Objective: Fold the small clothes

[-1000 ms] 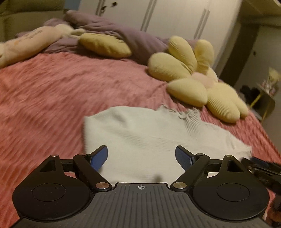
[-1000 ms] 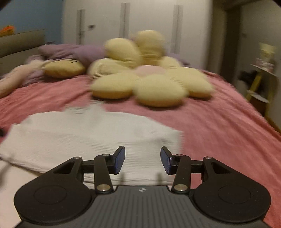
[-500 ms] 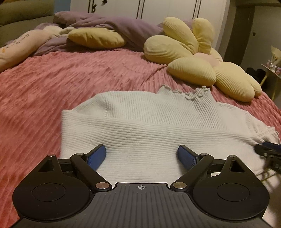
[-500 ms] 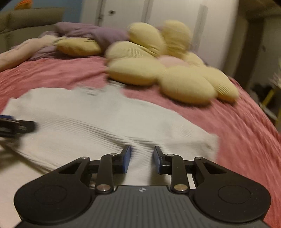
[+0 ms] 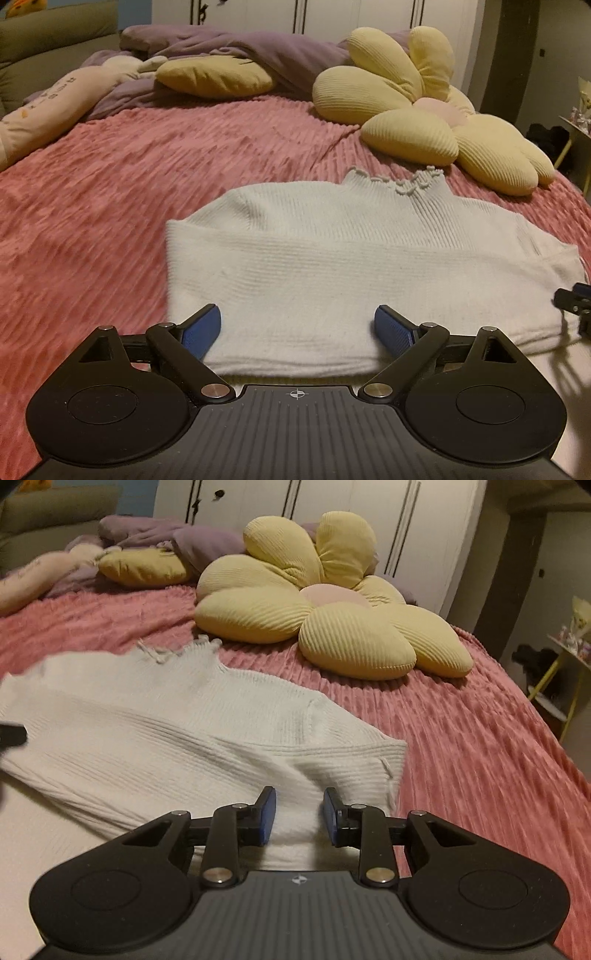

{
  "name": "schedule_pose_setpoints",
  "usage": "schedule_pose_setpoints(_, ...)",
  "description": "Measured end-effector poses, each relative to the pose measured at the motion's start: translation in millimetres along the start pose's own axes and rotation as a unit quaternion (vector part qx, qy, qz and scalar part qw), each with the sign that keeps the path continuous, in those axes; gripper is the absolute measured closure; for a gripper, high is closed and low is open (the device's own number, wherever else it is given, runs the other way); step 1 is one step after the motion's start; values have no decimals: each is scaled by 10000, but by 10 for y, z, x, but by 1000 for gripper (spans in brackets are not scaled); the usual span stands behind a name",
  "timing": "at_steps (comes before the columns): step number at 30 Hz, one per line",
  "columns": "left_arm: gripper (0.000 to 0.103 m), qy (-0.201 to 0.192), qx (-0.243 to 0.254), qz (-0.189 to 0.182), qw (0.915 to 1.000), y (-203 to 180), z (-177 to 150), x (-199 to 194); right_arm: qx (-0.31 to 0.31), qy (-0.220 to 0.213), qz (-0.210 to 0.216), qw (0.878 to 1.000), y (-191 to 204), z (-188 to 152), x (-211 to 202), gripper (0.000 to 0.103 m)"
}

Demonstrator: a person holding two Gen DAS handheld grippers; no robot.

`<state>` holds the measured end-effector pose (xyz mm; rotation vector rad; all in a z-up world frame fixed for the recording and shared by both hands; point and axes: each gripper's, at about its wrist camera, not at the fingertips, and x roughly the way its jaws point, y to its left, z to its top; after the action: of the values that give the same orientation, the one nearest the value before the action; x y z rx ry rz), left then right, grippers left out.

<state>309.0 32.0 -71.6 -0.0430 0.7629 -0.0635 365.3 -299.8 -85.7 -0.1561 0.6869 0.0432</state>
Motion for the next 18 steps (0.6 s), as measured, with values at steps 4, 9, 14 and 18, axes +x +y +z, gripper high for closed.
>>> schedule_pose_setpoints(4,8,61,55,65,9999,-15,-19,-16,200,180,5,9996,-17,-91,-95,74)
schedule_pose_setpoints(9,4,128,268,154,9994,-41,-47,56,-107,297,3,9995,-33,-177,-7,74)
schedule_pose_setpoints(14,2,79,283,134,9995,-5,-92,1,-724,320,-120,9968,92,-203,70,72)
schedule_pose_setpoints(18,2,272,285,53,9992,24,-165,-219,-707,602,-32,9957,64,-129,3,72)
